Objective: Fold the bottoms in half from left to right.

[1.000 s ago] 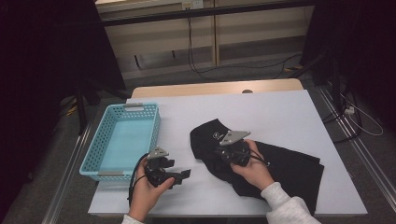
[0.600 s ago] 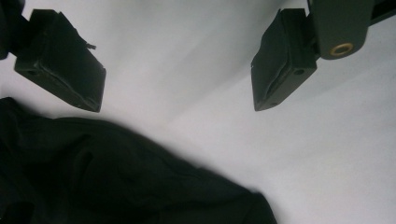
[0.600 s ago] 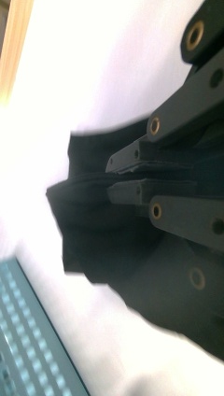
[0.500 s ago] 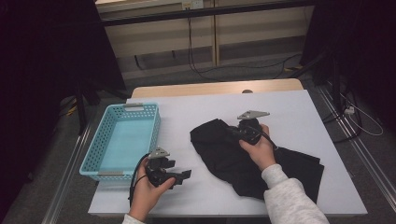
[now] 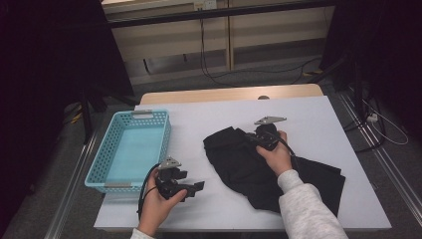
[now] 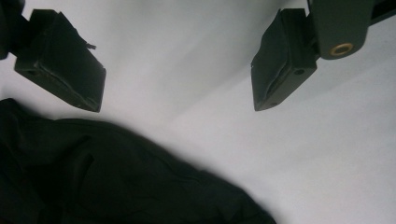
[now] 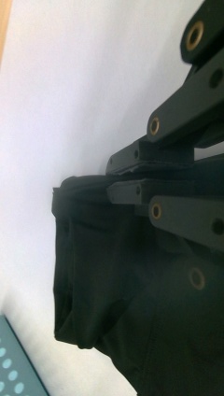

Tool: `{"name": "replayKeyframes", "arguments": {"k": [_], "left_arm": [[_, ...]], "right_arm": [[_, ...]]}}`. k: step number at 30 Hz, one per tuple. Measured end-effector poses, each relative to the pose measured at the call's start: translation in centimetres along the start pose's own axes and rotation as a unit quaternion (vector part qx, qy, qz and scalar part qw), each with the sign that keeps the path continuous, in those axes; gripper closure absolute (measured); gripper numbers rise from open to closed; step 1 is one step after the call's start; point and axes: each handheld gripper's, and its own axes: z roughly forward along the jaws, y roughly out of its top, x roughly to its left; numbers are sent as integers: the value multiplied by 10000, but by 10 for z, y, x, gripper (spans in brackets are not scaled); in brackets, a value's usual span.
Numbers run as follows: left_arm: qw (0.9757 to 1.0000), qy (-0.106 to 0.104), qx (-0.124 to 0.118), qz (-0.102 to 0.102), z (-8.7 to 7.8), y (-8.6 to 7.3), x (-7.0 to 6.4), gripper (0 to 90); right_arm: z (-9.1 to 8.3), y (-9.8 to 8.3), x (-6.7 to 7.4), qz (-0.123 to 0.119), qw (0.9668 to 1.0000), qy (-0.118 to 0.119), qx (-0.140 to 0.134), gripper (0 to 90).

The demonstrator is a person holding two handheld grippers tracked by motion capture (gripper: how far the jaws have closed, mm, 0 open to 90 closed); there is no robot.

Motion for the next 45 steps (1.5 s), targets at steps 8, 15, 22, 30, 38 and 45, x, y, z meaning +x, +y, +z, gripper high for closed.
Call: {"name": "replayKeyframes", "arguments": {"k": [8, 15, 22, 30, 38, 45], "left_arm": [[10000, -36, 31, -5, 3, 1, -1, 178], [10000, -45, 20, 37, 3, 2, -1, 178], [10000, -25, 30, 64, 5, 6, 0, 178], [9999, 1, -20, 115, 10, 17, 1, 200], [9995, -10, 3, 319, 20, 28, 3, 295], [9969, 187, -32, 770, 34, 45, 4, 366]], "right_arm": [[12, 18, 15, -245, 9990, 366, -32, 867], [14, 26, 20, -319, 9994, 89, 57, 575], [-32, 20, 5, -152, 9997, -52, -157, 410], [-78, -14, 17, -305, 9991, 272, -72, 335], [-110, -50, 27, -468, 9987, 211, -38, 286], [-129, -74, 18, -332, 9994, -10, 24, 267]]}}
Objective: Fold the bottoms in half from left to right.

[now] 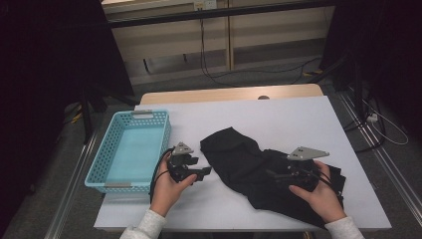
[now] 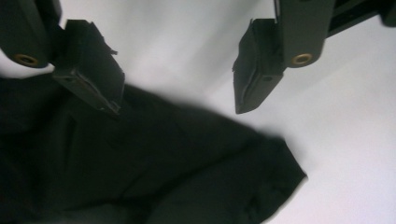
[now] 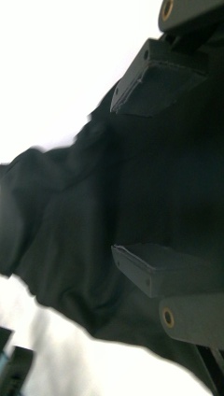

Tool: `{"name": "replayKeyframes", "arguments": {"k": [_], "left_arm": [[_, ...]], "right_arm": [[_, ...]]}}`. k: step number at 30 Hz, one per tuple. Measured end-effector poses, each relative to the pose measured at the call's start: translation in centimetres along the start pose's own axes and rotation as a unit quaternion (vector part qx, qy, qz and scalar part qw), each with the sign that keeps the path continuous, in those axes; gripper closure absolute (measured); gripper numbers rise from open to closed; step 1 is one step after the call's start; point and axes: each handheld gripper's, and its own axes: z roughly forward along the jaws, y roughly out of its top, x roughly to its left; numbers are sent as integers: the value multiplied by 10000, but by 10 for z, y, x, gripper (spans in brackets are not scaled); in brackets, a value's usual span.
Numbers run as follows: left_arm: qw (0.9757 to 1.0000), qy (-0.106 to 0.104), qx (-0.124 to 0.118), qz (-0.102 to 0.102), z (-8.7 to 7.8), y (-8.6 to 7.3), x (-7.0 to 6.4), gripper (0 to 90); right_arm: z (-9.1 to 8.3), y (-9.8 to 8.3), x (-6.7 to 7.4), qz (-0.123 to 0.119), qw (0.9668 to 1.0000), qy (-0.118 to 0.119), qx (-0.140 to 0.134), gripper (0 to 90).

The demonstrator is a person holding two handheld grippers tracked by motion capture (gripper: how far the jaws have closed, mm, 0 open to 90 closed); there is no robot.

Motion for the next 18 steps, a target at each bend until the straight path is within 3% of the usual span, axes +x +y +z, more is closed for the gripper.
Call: {"name": "replayKeyframes", "arguments": {"k": [2, 5, 8, 11, 16, 18], "left_arm": [[10000, 6, -5, -32, 5, 5, 3, 391], [9996, 228, 66, 165, 14, 11, 8, 429], [9994, 224, 99, 237, 23, 16, 11, 480], [9985, 419, 90, 341, 31, 19, 16, 524], [9974, 604, 198, 326, 44, 22, 24, 565], [9975, 551, 248, 353, 49, 23, 26, 567]], "right_arm": [[-6, -5, -4, 111, 9999, -43, -37, 264], [-14, -12, -8, 168, 9998, -130, -43, 259], [-19, -17, -12, 240, 9996, -156, -75, 258], [-23, -21, -15, 274, 9994, -187, -54, 258], [-32, -26, -21, 340, 9990, -284, -86, 257], [-35, -29, -23, 331, 9989, -318, -62, 257]]}}
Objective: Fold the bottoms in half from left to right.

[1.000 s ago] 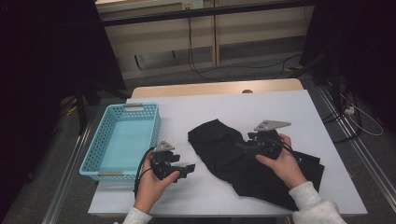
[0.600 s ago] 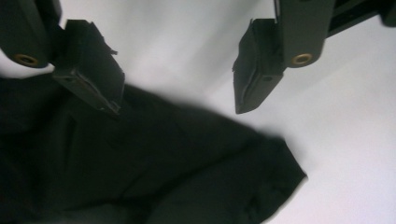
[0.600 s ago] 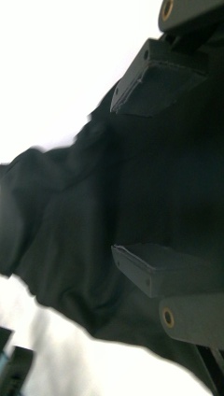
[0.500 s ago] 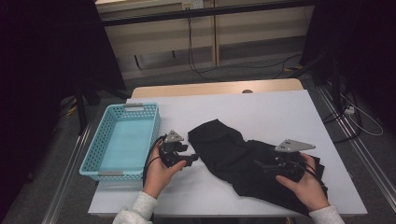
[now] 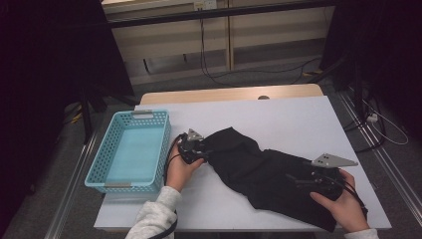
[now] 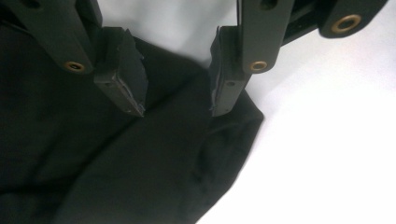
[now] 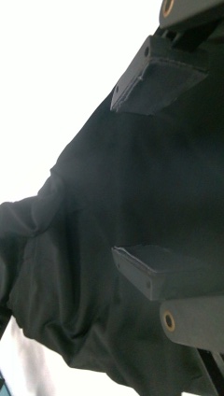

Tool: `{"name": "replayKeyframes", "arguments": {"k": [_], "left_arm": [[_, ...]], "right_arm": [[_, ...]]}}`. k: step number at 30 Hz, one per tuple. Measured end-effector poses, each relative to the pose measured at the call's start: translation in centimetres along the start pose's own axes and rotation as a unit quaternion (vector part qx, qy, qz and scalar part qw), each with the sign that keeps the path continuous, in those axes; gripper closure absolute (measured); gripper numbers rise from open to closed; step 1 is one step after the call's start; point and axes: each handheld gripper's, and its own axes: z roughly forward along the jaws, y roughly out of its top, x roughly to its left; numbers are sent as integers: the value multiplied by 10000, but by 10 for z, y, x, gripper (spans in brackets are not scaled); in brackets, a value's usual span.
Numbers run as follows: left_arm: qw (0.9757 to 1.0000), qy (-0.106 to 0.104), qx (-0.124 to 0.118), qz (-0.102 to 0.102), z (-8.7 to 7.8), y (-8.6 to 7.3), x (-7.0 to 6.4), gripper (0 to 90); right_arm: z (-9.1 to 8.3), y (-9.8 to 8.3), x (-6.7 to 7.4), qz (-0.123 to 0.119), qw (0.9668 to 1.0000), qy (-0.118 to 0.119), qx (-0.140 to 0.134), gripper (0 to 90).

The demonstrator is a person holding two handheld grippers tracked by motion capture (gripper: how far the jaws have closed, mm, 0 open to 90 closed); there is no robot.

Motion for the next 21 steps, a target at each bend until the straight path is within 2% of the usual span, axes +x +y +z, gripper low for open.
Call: {"name": "replayKeyframes", "arguments": {"k": [2, 5, 9, 12, 17, 19, 20, 21], "left_arm": [[10000, -46, -51, -66, 5, 0, 1, 566], [10000, 32, 24, 32, 9, 5, 2, 576], [9994, 141, 208, 225, 12, 11, 2, 652], [9989, 160, 322, 305, 11, 15, 2, 757], [9982, 118, 537, 223, 8, 19, 5, 865], [9985, 119, 526, 94, 4, 21, 9, 871], [9990, 114, 430, -65, 1, 21, 11, 871], [9991, 94, 407, -94, -2, 22, 14, 871]], "right_arm": [[-3, -3, -3, -17, 9999, -110, 36, 257], [-6, -5, -10, 81, 9998, -167, 40, 257], [-9, -5, -12, 121, 9997, -206, 6, 257], [-8, -5, -12, 128, 9998, -171, 11, 257], [-6, -5, -11, 105, 9999, -129, 35, 257], [-5, -5, -12, 122, 9998, -131, 28, 257], [-5, -5, -13, 125, 9998, -128, 29, 257], [-6, -5, -13, 132, 9998, -134, 23, 257]]}}
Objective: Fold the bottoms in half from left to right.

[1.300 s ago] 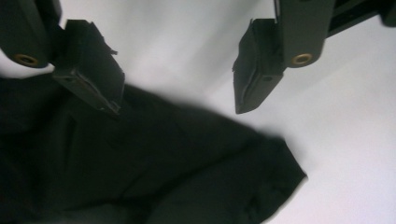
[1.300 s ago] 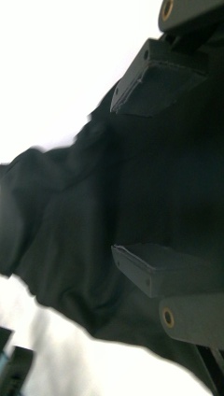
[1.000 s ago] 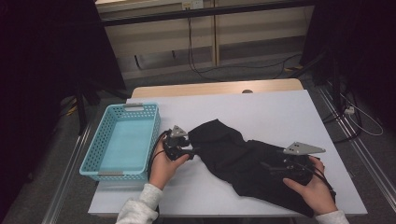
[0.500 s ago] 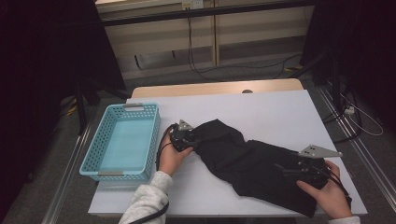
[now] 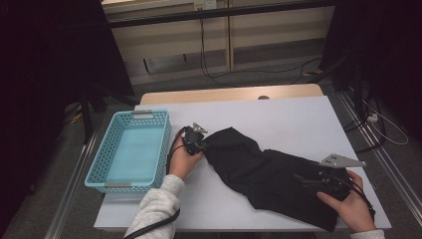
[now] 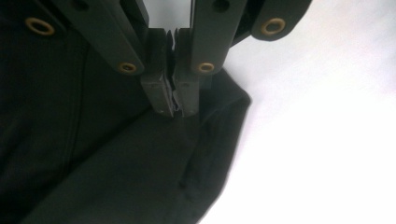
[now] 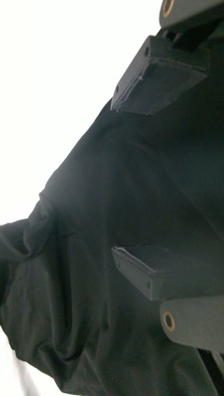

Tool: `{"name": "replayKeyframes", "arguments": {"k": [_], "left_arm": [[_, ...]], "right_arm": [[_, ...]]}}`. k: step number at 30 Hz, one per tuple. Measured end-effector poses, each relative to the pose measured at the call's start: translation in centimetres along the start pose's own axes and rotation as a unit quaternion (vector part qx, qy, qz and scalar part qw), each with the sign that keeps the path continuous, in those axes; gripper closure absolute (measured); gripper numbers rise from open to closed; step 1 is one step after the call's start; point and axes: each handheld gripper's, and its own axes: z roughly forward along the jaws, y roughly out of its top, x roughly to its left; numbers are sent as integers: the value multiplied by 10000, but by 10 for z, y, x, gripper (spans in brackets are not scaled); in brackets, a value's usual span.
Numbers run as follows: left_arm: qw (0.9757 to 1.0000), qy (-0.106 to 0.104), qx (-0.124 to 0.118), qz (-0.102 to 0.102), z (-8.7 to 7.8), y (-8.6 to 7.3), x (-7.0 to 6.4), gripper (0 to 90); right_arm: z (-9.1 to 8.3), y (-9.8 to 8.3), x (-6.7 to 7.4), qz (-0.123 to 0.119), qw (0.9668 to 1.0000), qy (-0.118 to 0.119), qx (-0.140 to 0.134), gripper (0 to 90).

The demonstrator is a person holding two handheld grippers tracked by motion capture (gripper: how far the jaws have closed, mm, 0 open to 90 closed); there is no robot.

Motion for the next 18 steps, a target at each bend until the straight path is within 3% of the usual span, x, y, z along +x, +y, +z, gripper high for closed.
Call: {"name": "replayKeyframes", "arguments": {"k": [6, 12, 14, 16, 18], "left_arm": [[9995, -7, -46, -296, -18, 5, 19, 882], [9996, 153, 44, -238, -24, 8, 29, 890], [9994, 108, 26, -330, -23, 7, 31, 893], [9992, 75, -25, -404, -22, 6, 31, 851], [9988, 36, -96, -483, -21, 3, 30, 739]], "right_arm": [[-2, 0, -7, 99, 9999, -57, -27, 257], [2, 0, -7, 101, 9999, -27, 9, 257], [3, 0, -7, 84, 10000, -7, 15, 257], [4, 1, -6, 69, 10000, -1, 23, 257], [4, 1, -6, 65, 10000, 10, 18, 257]]}}
